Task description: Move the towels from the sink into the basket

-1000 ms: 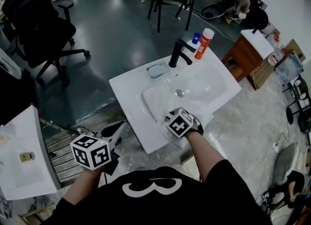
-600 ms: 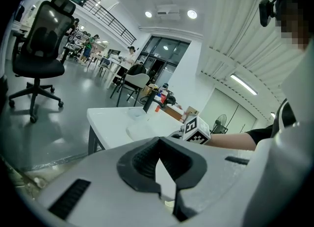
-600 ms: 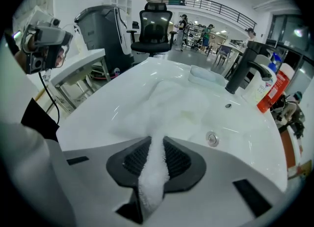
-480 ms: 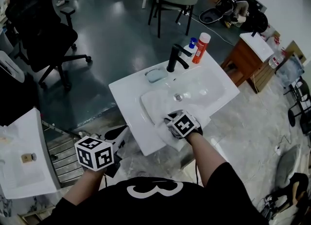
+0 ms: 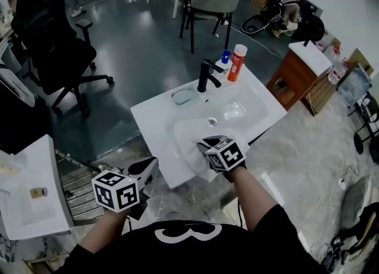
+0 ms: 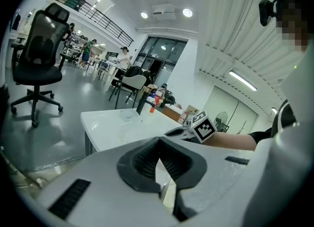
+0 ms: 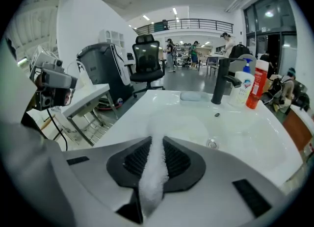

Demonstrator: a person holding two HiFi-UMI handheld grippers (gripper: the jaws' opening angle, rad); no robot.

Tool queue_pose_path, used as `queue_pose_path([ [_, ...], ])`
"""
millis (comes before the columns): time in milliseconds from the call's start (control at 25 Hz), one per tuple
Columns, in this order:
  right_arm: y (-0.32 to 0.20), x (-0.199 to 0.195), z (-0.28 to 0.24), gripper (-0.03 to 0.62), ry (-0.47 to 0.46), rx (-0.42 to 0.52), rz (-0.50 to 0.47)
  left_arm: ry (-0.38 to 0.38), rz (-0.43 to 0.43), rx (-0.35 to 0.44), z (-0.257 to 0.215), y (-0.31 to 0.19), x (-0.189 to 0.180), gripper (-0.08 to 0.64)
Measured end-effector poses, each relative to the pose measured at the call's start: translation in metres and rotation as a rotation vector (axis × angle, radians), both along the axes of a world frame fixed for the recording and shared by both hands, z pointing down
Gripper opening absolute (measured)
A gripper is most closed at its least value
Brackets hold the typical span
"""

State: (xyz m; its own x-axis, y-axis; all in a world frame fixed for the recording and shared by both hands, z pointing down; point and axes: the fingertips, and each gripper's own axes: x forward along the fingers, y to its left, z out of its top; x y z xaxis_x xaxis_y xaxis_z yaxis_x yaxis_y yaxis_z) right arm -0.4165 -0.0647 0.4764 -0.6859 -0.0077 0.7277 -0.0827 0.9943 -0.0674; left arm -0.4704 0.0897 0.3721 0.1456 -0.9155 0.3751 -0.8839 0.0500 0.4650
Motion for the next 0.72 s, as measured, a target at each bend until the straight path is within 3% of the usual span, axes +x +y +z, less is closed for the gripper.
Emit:
queue_pose_path([
  [360,0.011,0.040,-0.071,0.066,-0.235,-0.062,0.086,-0.018,0.024,0.027,-0.020,0.003,0.044,0.005],
  [720,0.017,0.108,-0.143,0.064,-0.382,-0.009,0.155,-0.022,0.074,0.037,-0.030,-0.001,0.100,0.006],
])
